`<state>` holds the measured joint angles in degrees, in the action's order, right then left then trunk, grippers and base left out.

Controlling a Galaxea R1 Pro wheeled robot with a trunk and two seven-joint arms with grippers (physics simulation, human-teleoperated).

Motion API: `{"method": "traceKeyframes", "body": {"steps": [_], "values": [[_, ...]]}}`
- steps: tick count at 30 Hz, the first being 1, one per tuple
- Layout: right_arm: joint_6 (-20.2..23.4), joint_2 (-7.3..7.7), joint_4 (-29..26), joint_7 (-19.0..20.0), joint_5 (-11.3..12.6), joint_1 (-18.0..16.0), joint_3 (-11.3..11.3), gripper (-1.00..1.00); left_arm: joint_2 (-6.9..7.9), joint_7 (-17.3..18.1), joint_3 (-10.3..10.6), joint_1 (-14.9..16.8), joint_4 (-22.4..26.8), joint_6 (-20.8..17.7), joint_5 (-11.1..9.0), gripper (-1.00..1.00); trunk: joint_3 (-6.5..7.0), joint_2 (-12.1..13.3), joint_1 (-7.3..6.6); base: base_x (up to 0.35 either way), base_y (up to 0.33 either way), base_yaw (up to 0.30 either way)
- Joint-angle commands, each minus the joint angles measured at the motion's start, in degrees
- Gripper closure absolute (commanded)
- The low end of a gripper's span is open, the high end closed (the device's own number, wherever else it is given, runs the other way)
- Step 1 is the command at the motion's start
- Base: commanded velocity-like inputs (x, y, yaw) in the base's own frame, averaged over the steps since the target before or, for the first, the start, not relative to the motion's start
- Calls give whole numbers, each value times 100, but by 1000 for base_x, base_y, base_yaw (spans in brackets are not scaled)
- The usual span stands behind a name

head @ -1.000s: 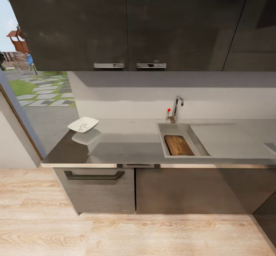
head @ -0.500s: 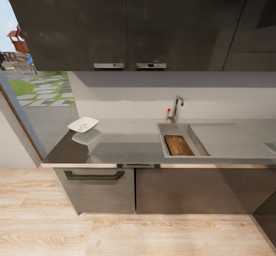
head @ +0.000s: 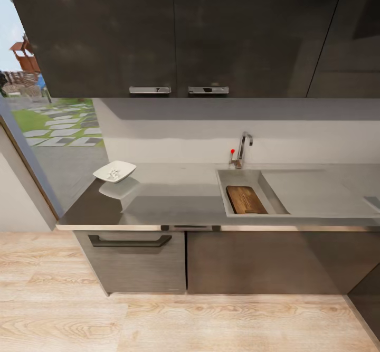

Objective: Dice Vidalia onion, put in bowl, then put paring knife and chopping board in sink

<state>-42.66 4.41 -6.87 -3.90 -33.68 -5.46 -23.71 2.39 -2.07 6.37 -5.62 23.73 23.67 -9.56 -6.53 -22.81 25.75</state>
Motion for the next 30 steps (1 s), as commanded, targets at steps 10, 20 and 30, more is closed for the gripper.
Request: {"method": "traceKeyframes", "body": {"steps": [10,20,30], "values": [[-15,-260,-919,-58,-89,-6,30,-100,7,-22,48,-1,9,8,-54,-100,-10,-11,3,0,0,0],[-13,-430,-1149,-62,-109,1,581,-100,7,-22,52,-1,9,15,-49,-100,-10,-11,3,0,0,0],[-15,-451,-140,-36,-138,10,567,-100,7,-22,56,-1,10,15,-45,-100,-10,-11,3,0,0,0]]}}
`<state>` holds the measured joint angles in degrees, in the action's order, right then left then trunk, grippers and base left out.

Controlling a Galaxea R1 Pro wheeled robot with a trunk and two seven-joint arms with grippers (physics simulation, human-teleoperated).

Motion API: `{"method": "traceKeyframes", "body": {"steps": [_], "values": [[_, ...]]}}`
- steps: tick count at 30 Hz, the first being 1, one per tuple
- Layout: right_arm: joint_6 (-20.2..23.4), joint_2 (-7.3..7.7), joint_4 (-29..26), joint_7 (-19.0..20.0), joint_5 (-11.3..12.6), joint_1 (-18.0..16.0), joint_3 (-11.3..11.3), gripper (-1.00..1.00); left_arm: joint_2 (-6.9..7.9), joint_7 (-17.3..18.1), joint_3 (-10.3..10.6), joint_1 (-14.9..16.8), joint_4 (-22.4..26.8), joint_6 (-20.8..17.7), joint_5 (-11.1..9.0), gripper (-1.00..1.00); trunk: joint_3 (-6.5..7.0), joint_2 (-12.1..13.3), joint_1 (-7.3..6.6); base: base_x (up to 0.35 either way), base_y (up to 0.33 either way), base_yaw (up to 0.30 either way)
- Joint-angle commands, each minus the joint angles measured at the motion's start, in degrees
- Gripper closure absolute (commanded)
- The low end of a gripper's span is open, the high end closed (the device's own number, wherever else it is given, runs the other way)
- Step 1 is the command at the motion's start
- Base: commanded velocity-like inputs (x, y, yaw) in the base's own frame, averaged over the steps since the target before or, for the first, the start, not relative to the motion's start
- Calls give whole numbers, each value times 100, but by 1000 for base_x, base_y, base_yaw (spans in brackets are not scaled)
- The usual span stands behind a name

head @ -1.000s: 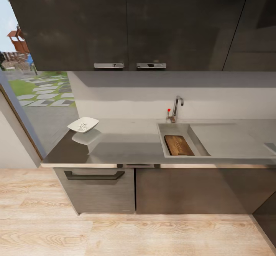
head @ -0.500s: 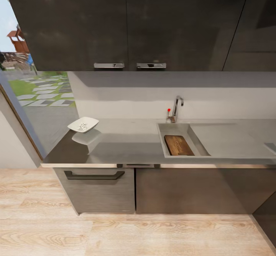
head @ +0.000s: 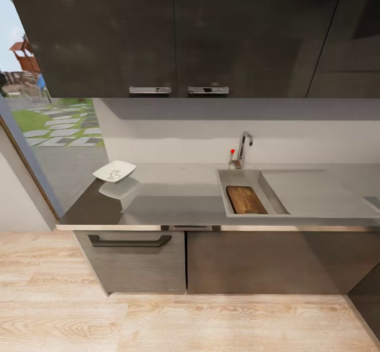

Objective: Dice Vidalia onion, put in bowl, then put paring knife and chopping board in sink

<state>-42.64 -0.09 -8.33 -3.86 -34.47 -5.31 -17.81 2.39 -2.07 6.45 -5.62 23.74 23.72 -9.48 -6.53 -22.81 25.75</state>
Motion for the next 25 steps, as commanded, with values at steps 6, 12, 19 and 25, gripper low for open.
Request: {"method": "traceKeyframes", "body": {"steps": [6,12,19,25], "values": [[-16,15,98,-36,-53,-5,-22,-100,-6,-16,56,-1,-79,10,-54,-100,-10,-11,3,0,0,0],[-16,-5,103,-36,-51,-5,-13,-100,-3,-13,58,-1,-190,14,-54,-100,-10,-11,3,0,0,0],[-16,0,103,-36,-51,-5,-16,-100,-7,-18,58,-1,-310,10,-54,-100,-10,-11,3,0,0,0],[-16,0,103,-36,-51,-5,-15,-100,-5,-44,53,-1,-523,10,-54,-100,-10,-11,3,0,0,0]]}}
